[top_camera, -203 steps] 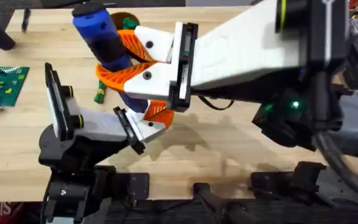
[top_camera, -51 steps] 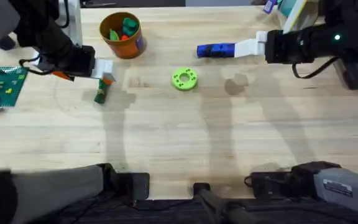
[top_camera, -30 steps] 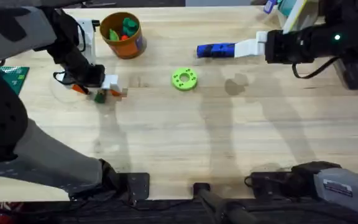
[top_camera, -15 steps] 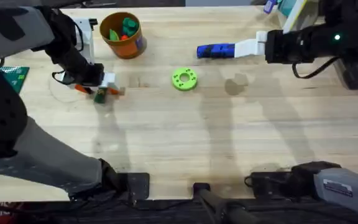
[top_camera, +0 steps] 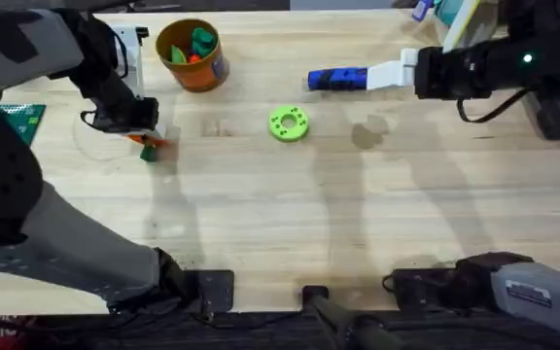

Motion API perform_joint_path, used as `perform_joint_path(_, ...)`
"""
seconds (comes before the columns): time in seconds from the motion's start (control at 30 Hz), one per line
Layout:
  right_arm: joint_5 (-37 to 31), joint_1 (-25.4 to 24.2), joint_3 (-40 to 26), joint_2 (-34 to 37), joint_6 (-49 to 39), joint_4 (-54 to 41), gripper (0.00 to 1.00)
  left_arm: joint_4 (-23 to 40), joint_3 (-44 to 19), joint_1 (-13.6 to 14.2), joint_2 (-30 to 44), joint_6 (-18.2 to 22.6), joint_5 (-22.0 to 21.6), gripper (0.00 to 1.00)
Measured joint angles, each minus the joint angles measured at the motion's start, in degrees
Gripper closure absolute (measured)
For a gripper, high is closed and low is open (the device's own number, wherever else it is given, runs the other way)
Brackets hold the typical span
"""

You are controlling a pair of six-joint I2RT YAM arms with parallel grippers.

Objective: Pick up the gripper from the table and insert it into the empty holder that is missing its gripper. Then pick up a screw, insert it into the mounting hole, and use the screwdriver to tighten it. Finally, clean up the table by picking up the vegetable and placing it into the bucket.

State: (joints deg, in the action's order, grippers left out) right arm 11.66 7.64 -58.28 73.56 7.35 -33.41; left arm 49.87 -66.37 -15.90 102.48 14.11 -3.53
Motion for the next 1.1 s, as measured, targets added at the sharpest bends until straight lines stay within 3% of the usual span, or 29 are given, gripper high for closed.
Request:
perform_joint_path(0.17, 0.00, 0.00, -0.02, 0.00, 0.00, 0.27, 0.008, 1.21, -1.11, 0.00, 0.66, -0.04, -0.07, 0.926)
perform_joint_path(0.33, 0.00, 0.00, -0.02, 0.00, 0.00, 0.35, 0.008, 5.93, -6.37, 0.00, 3.72, -0.35, 0.55, 0.934)
perform_joint_path(0.5, 0.00, 0.00, -0.02, 0.00, 0.00, 0.35, 0.008, 10.18, -17.95, 0.00, 5.05, -1.82, 1.57, 0.942)
perform_joint_path(0.6, 0.00, 0.00, -0.01, 0.00, 0.00, 0.34, 0.008, 11.53, -26.40, 0.00, 5.03, -2.40, 4.31, 0.944)
perform_joint_path(0.73, 0.00, 0.00, -0.01, 0.00, 0.00, 0.35, 0.008, 9.03, -34.84, 0.00, 4.89, -2.85, 11.41, 0.946)
perform_joint_path(0.87, 0.00, 0.00, -0.02, 0.00, 0.00, 0.35, 0.008, 2.61, -37.05, 0.38, 4.29, -5.07, 17.27, 0.947)
perform_joint_path(1.1, 0.02, 0.00, -0.02, 0.00, 0.02, 0.35, 0.008, -0.93, -37.07, 2.73, 5.22, -7.19, 20.50, 0.946)
